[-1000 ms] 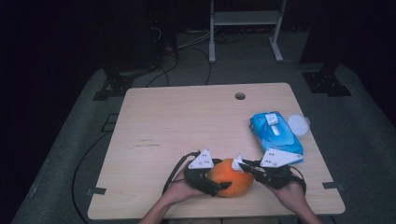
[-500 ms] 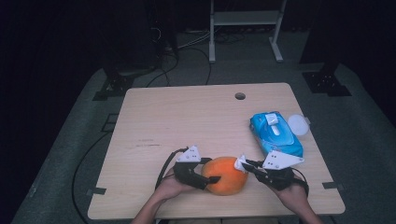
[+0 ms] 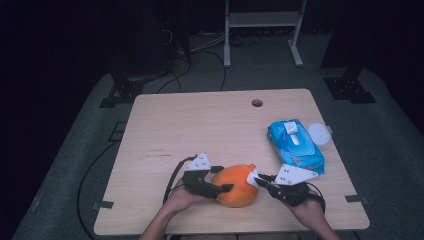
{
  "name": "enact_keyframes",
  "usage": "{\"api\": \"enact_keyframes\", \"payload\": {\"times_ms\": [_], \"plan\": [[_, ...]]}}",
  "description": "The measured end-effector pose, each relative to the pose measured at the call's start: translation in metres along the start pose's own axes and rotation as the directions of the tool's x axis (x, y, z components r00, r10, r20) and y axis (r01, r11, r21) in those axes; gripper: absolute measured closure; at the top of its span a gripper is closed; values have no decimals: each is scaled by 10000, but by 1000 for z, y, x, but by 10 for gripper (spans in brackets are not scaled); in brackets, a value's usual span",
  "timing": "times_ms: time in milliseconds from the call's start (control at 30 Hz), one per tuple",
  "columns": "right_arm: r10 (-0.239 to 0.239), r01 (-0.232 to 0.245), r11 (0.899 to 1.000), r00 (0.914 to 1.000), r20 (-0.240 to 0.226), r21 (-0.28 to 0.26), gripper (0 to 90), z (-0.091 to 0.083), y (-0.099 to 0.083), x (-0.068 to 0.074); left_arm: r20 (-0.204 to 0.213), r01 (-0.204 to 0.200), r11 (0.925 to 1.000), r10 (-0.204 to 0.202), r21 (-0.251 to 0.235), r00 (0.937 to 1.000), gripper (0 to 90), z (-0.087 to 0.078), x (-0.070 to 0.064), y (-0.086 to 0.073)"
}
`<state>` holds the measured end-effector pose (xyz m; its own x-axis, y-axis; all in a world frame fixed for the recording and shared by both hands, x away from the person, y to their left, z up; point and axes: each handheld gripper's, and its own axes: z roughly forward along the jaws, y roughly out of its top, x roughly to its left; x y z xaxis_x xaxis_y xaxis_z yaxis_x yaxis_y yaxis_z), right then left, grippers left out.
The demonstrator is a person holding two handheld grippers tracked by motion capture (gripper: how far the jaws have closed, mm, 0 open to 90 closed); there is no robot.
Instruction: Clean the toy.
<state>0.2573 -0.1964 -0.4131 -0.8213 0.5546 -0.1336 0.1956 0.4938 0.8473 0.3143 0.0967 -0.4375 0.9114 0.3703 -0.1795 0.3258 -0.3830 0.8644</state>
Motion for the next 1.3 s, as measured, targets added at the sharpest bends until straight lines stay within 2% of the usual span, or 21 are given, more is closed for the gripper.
{"api": "enact_keyframes", "payload": {"times_ms": [67,133,233,267,333,433,567,633,700,800,867,900,967,1033,1100,1167,1233,1267,1300], "plan": [[86,-83,9997,9998,-151,211,831,1,-7,2,50,47,10000,-47,-35,10000,278,0,1,-1],[170,-165,9995,9997,-180,264,831,-1,-8,2,83,-246,9997,246,-13,9997,290,2,-2,0],[297,-297,9996,9996,-35,34,830,-2,-1,-4,241,-760,9970,756,146,9968,311,3,-7,1],[544,-544,9983,9985,-12,-184,830,-1,2,-8,208,-843,9963,840,149,9962,314,3,-9,1],[809,-806,9958,9967,42,-441,828,1,6,-15,173,-782,9968,779,158,9968,313,2,-8,0],[1024,-1023,9938,9947,-6,-434,828,5,4,-19,174,-558,9984,556,112,9983,309,-1,-3,-2],[1326,-1326,9911,9911,-109,86,828,8,-13,-19,211,-68,10000,68,-26,9998,285,-3,3,-4],[1428,-1417,9891,9894,-259,407,828,9,-21,-18,252,-109,9999,111,-68,9996,282,-3,3,-4],[1544,-1525,9870,9875,-330,515,828,7,-25,-17,236,-496,9987,498,-103,9985,287,-1,-2,-3],[1549,-1543,9878,9875,-276,226,828,1,-17,-19,76,-1090,9940,1090,-50,9940,300,2,-12,0],[1522,-1525,9882,9879,-295,-109,828,-2,-8,-22,-13,-1591,9872,1592,52,9873,304,4,-20,2],[1502,-1508,9883,9882,-288,-205,828,-3,-5,-23,-49,-1889,9819,1890,137,9820,304,6,-24,4],[1537,-1553,9862,9876,-305,-568,828,-5,3,-25,-136,-2160,9762,2163,204,9762,305,8,-30,5],[1460,-1475,9873,9889,-294,-584,828,-5,7,-26,-132,-2391,9706,2395,268,9708,296,9,-34,5],[1415,-1426,9891,9894,-315,-367,829,-2,4,-26,75,-2395,9707,2394,176,9709,257,8,-33,6],[1500,-1511,9880,9881,-340,-312,829,-1,-2,-24,217,-2104,9776,2103,23,9774,152,6,-29,6],[1554,-1565,9871,9873,-333,-348,828,-3,-7,-25,154,-1685,9857,1684,77,9856,74,6,-24,7],[1581,-1592,9866,9869,-333,-358,828,-4,-8,-26,245,-1399,9901,1396,100,9899,64,7,-21,7],[1620,-1632,9860,9861,-358,-346,828,-5,-10,-27,520,-1012,9947,1000,198,9936,62,11,-18,6]]}}
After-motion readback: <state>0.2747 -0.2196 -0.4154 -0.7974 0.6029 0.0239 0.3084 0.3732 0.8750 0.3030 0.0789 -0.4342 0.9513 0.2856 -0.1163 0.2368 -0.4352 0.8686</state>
